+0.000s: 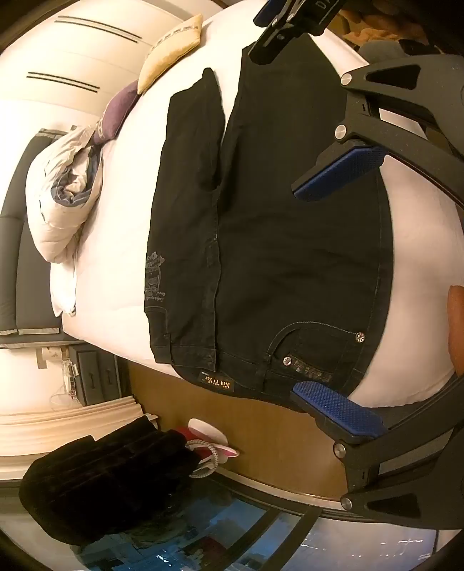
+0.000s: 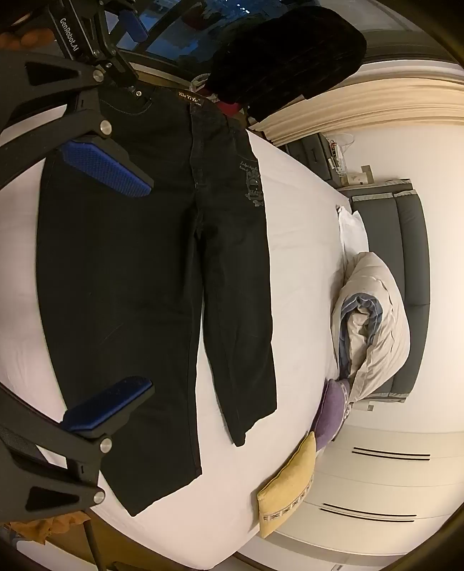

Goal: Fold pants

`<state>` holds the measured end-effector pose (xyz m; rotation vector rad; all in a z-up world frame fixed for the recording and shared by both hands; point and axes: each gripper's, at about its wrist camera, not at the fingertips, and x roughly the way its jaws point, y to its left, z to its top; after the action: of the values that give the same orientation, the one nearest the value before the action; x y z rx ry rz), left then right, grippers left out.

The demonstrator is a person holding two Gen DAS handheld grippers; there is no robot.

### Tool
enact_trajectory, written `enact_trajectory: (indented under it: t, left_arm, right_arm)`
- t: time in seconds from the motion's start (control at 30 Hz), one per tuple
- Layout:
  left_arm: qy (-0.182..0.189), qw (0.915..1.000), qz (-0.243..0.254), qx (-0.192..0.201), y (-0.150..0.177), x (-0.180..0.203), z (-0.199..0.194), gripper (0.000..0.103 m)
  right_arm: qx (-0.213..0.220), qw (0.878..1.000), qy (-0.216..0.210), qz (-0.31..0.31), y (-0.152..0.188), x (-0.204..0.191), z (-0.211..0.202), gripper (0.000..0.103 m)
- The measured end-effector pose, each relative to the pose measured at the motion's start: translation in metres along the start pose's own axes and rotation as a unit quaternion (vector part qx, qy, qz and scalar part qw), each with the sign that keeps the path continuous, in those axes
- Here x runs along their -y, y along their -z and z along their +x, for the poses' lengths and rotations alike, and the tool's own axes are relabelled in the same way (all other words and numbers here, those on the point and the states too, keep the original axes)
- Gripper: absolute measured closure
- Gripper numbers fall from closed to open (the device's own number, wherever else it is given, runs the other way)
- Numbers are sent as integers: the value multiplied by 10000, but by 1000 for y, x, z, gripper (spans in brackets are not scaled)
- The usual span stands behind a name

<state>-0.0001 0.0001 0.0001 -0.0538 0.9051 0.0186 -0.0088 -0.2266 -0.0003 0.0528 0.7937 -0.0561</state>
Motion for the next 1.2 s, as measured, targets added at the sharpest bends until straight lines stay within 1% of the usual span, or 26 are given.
enact_trajectory:
  t: [0.3, 0.37, 0.53, 1.2]
  left_arm:
    - [-51, 10000, 17, -11, 0, 0, 0, 0]
    - [-72, 10000, 9, -20, 0, 0, 0, 0]
    - [-92, 10000, 17, -28, -1, 1, 2, 0]
    - [-130, 9999, 16, -45, 2, 2, 5, 0]
  right_arm:
    - [-40, 10000, -2, -13, 1, -2, 4, 0]
    - [-45, 10000, -3, -17, 3, 4, 1, 0]
    - [-116, 9999, 38, -71, 3, -3, 4, 0]
    - [-144, 9998, 55, -93, 6, -7, 6, 0]
